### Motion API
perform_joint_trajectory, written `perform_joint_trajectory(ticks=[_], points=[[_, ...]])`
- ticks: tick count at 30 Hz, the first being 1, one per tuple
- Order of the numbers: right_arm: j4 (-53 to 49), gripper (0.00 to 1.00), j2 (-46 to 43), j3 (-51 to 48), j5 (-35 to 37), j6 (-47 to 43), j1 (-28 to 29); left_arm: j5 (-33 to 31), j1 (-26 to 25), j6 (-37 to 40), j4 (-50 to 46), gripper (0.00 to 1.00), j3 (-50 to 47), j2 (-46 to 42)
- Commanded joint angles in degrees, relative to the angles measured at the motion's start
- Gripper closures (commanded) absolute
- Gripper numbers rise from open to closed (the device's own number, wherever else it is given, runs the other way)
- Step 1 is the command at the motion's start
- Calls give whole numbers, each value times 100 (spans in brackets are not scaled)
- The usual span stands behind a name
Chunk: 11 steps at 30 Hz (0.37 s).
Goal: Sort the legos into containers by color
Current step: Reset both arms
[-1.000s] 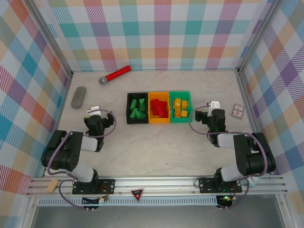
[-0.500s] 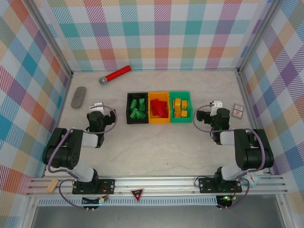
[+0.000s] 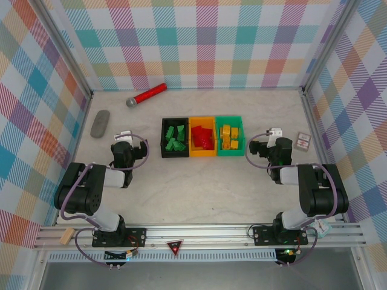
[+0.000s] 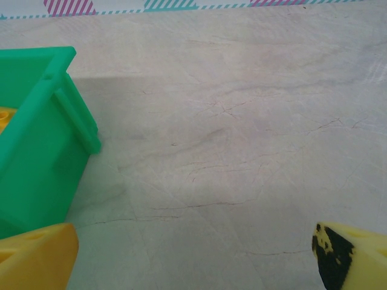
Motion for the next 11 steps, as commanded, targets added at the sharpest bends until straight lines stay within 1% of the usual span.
perform_joint_trajectory(ticks=[1, 11], points=[[191, 1, 19, 53, -117, 78, -26, 77, 64, 110, 23, 0, 68, 17], [178, 1, 19, 62, -126, 87, -27, 70, 63, 111, 23, 0, 66, 16]])
